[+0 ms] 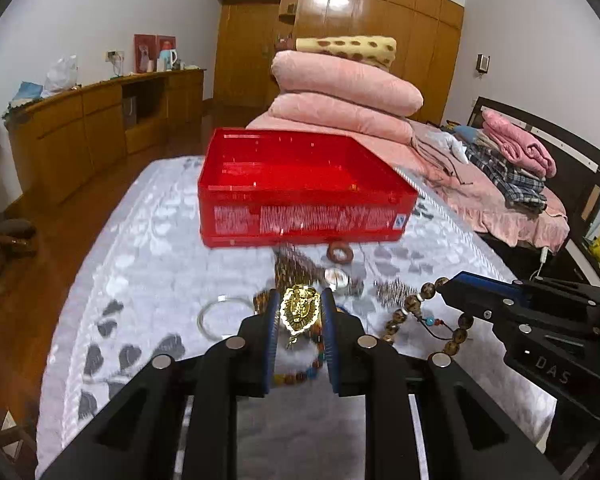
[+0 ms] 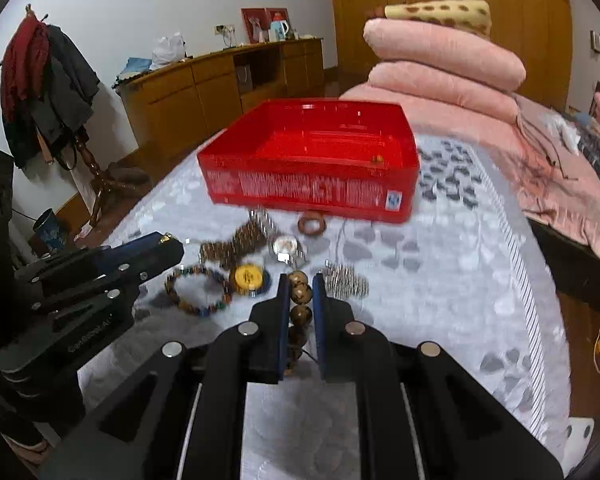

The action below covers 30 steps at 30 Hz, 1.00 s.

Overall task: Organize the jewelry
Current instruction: 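Lift the pendant and wooden bracelet and carry both over the red tin, then open the left gripper releasing the pendant while the right gripper releases the bracelet into the tin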

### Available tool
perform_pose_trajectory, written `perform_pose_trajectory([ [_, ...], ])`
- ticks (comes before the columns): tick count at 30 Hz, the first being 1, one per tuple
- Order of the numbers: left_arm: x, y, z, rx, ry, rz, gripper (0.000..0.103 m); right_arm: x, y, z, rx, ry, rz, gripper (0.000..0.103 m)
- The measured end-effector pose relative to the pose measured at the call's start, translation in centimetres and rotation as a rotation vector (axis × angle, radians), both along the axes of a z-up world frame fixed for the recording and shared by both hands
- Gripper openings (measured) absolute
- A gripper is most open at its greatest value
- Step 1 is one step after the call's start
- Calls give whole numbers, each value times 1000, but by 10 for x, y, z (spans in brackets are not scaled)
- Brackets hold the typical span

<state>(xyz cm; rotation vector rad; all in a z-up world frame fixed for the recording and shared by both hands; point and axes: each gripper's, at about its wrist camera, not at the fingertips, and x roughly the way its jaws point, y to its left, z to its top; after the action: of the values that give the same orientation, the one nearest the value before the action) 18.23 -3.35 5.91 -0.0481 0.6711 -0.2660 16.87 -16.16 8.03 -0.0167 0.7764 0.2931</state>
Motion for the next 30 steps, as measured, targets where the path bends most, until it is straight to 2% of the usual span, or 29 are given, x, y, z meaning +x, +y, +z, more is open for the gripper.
perform_pose_trajectory([
  [14, 50, -9, 44, -11, -74, 0, 20, 44, -6, 56, 19, -109, -6, 10],
  [30, 134, -11, 48, 10, -52, 62, 20, 133, -7, 66, 68, -108, -13, 10],
])
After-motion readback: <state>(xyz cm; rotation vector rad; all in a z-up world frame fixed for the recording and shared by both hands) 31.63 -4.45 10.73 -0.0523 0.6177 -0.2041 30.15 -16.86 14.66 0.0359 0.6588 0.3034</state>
